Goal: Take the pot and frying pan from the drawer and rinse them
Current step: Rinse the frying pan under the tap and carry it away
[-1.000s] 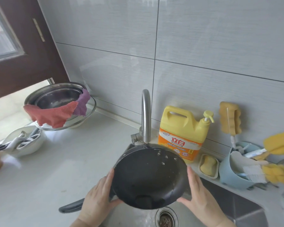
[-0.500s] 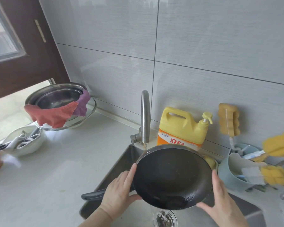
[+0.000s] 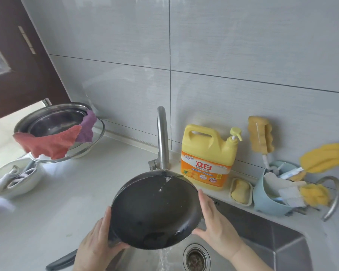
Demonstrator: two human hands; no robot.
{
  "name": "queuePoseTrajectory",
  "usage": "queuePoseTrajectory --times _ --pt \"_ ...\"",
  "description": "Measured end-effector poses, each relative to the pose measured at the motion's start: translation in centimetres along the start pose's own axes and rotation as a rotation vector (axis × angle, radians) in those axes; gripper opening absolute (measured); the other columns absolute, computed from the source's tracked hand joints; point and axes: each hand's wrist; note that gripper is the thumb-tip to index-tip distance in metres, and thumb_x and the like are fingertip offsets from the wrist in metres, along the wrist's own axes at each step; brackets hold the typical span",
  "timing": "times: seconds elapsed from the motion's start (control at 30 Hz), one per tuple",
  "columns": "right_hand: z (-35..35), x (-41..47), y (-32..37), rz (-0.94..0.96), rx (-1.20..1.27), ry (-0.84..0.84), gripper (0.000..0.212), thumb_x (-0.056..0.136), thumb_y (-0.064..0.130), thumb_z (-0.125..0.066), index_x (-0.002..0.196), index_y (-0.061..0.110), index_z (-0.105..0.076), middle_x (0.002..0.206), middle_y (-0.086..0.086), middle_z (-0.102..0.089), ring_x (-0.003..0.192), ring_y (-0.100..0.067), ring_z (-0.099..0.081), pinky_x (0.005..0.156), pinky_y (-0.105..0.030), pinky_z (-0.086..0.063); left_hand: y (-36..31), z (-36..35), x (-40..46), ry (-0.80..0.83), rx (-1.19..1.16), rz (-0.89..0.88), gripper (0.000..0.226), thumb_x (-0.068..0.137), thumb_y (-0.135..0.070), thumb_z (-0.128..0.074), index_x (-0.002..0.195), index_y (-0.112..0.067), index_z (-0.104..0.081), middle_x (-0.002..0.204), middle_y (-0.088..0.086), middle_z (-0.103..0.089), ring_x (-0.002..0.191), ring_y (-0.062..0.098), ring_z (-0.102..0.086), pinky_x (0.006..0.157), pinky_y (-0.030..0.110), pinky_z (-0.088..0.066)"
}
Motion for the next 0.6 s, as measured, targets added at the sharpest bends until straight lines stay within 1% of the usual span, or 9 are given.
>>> queuePoseTrajectory --times 0.07,0.17,0.27,0.37,0.43,0.47,0.53,0.57,0.6 --pt "0.0 -0.3 -0.2 -0.004 -0.009 -0.008 0.13 0.082 0.039 -0.074 0.129 0.051 0.047 0.149 0.021 0.022 0.141 -0.018 -0.038 0.098 -0.025 -0.044 -0.4 0.0 0.0 -0.008 0.0 0.0 0.104 0.073 -0.089 -0.038 0.145 -0.015 -0.027 0.1 0.019 -0.071 0.071 0.031 -0.072 0.047 0.036 -0.055" --pt "0.6 -1.3 -1.4 -0.01 -0.01 -0.059 0.134 0.075 0.037 -0.081 0.14 0.047 0.036 0.156 0.014 0.007 0.139 -0.021 -0.042 0.095 -0.029 -0.048 -1.6 -0.3 0.2 -0.002 -0.018 -0.063 0.101 0.073 -0.082 -0.047 0.147 -0.017 -0.024 0.109 0.009 -0.064 0.084 0.019 -0.064 0.047 0.03 -0.054" --pt "2.0 -2.8 -2.8 -0.046 -0.047 -0.097 0.143 0.062 0.036 -0.091 0.151 0.037 0.02 0.157 0.003 -0.011 0.133 -0.026 -0.048 0.09 -0.032 -0.052 -3.2 -1.2 1.0 0.035 -0.011 -0.143 0.106 0.069 -0.075 -0.054 0.151 -0.017 -0.022 0.118 0.002 -0.058 0.097 0.014 -0.058 0.059 0.028 -0.055" --pt "4.0 -4.3 -3.8 -0.152 -0.082 -0.112 0.156 0.039 0.036 -0.099 0.156 0.024 0.002 0.146 -0.008 -0.038 0.115 -0.03 -0.062 0.076 -0.026 -0.052 -5.5 -2.0 2.2 0.011 0.017 -0.214 0.106 0.075 -0.075 -0.049 0.155 -0.016 -0.014 0.106 0.003 -0.064 0.088 0.014 -0.062 0.063 0.025 -0.054" --pt "5.5 -5.1 -4.0 -0.265 -0.109 -0.102 0.163 0.029 0.035 -0.1 0.156 0.021 0.001 0.137 -0.022 -0.051 0.103 -0.038 -0.067 0.07 -0.029 -0.055 -7.2 -2.2 3.0 -0.039 0.008 -0.262 0.104 0.078 -0.074 -0.046 0.155 -0.015 -0.01 0.097 0.004 -0.066 0.086 0.013 -0.058 0.064 0.025 -0.053" --pt "6.1 -5.4 -4.2 -0.298 -0.113 -0.115 0.164 0.029 0.033 -0.1 0.156 0.022 0.003 0.134 -0.028 -0.053 0.102 -0.041 -0.067 0.065 -0.035 -0.056 -7.9 -2.1 3.4 -0.071 0.002 -0.283 0.103 0.078 -0.074 -0.046 0.155 -0.015 -0.009 0.095 0.004 -0.066 0.084 0.013 -0.058 0.063 0.025 -0.053" --pt "7.4 -5.8 -4.1 -0.318 -0.132 -0.19 0.161 0.033 0.03 -0.099 0.156 0.022 0.004 0.132 -0.033 -0.053 0.099 -0.043 -0.068 0.061 -0.041 -0.057 -9.1 -1.5 4.2 -0.129 -0.005 -0.33 0.105 0.077 -0.071 -0.049 0.156 -0.016 -0.005 0.092 0.005 -0.065 0.079 0.016 -0.063 0.06 0.027 -0.055" --pt "8.2 -6.0 -4.0 -0.308 -0.151 -0.244 0.155 0.038 0.033 -0.097 0.156 0.022 0.004 0.131 -0.033 -0.053 0.097 -0.042 -0.069 0.059 -0.041 -0.057 -9.7 -1.3 4.6 -0.162 -0.01 -0.367 0.107 0.077 -0.069 -0.052 0.156 -0.016 -0.003 0.092 0.006 -0.065 0.077 0.019 -0.065 0.059 0.028 -0.056" --pt "9.1 -6.1 -3.7 -0.28 -0.164 -0.288 0.143 0.05 0.04 -0.092 0.156 0.021 0.003 0.132 -0.032 -0.052 0.096 -0.04 -0.069 0.057 -0.041 -0.057 -10.2 -1.2 4.8 -0.2 -0.015 -0.41 0.108 0.076 -0.066 -0.057 0.156 -0.016 -0.003 0.092 0.007 -0.065 0.075 0.021 -0.066 0.058 0.029 -0.057"
Point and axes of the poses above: each hand's wrist, its own x-axis towards the middle knuckle, its own z-axis out of the back of the hand, y = z × x
